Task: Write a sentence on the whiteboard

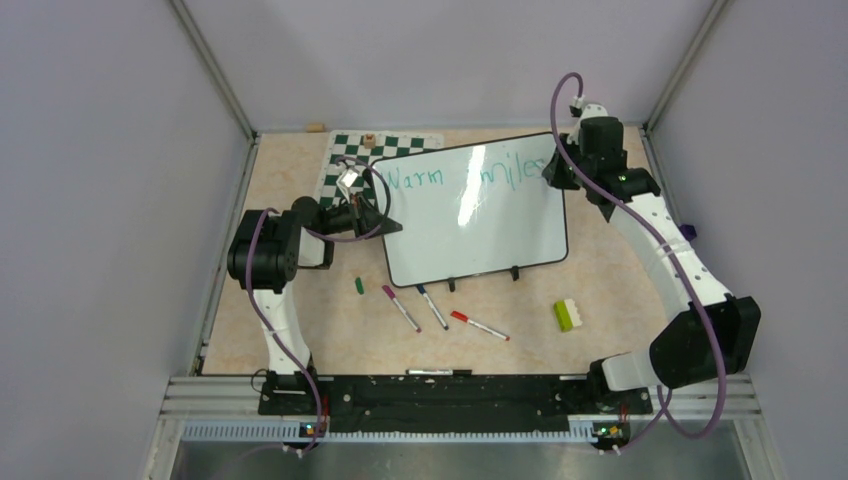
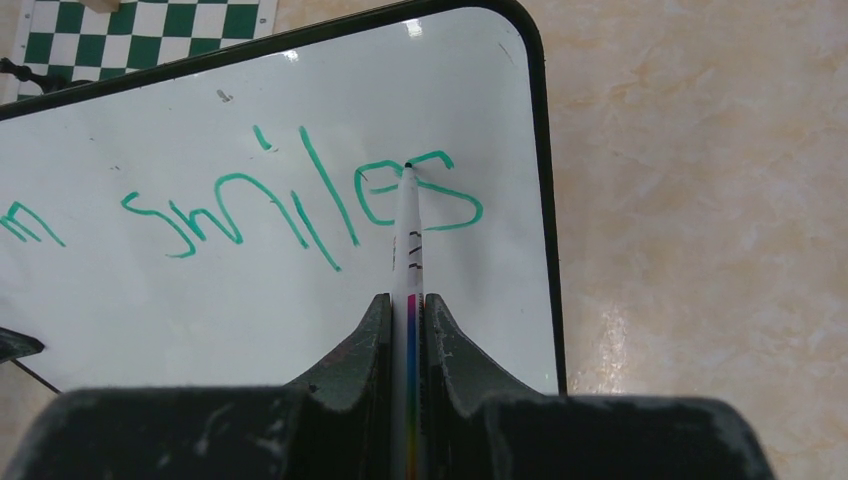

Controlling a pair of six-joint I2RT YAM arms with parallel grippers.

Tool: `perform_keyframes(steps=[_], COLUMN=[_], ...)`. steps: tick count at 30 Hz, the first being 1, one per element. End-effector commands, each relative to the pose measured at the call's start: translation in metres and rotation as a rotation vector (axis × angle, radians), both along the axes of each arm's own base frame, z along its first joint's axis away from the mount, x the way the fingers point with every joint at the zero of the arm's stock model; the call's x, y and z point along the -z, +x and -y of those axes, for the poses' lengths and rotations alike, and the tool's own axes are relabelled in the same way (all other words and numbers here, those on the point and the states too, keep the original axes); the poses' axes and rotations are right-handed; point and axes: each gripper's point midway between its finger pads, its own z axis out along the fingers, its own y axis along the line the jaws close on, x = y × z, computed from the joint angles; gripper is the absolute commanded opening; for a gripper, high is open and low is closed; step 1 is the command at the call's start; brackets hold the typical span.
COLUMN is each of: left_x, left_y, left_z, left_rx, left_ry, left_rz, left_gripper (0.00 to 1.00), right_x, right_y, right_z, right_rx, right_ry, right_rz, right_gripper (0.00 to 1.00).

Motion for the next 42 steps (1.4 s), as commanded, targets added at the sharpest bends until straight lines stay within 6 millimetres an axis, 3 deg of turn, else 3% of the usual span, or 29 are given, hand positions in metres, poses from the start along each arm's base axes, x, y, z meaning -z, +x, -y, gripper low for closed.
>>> perform_keyframes(steps=[1, 10, 18, 20, 30, 36, 42], left_x=[-0.017, -0.017, -0.017, -0.016, -0.021, -0.020, -0.015], left_y=[0.013, 0.013, 0.014, 0.014, 0.014, 0.017, 0.024], left_z=[-0.008, -0.008, -0.008, -0.008, -0.010, -0.010, -0.010], left_rx=[-0.060, -0.060, -0.060, -0.060, -0.108, -0.130, -0.174], left_ry=[-0.006, -0.007, -0.007, -0.007, -0.003, -0.005, 0.017], left_rz=[0.164, 0.163, 0.160, 0.156, 0.219, 0.228, 0.209], left_gripper=[0.00, 0.00, 0.00, 0.00, 0.00, 0.00, 0.00], right_x=[-0.012, -0.020, -0.087, -0.091, -0.055, -0.047, -0.041], right_y=[0.004, -0.003, -0.028, -0.039, -0.084, -0.109, -0.119], right_z=[0.001, 0.002, -0.017, -0.021, -0.057, -0.095, -0.109], right_rx=[-0.008, -0.006, -0.111, -0.139, -0.203, -0.277, -0.289], right_ry=[0.000, 0.005, 0.124, 0.157, 0.229, 0.226, 0.138], right_rz=[0.018, 0.027, 0.191, 0.213, 0.161, 0.178, 0.203], right_gripper=[0.00, 0.00, 0.00, 0.00, 0.00, 0.00, 0.00])
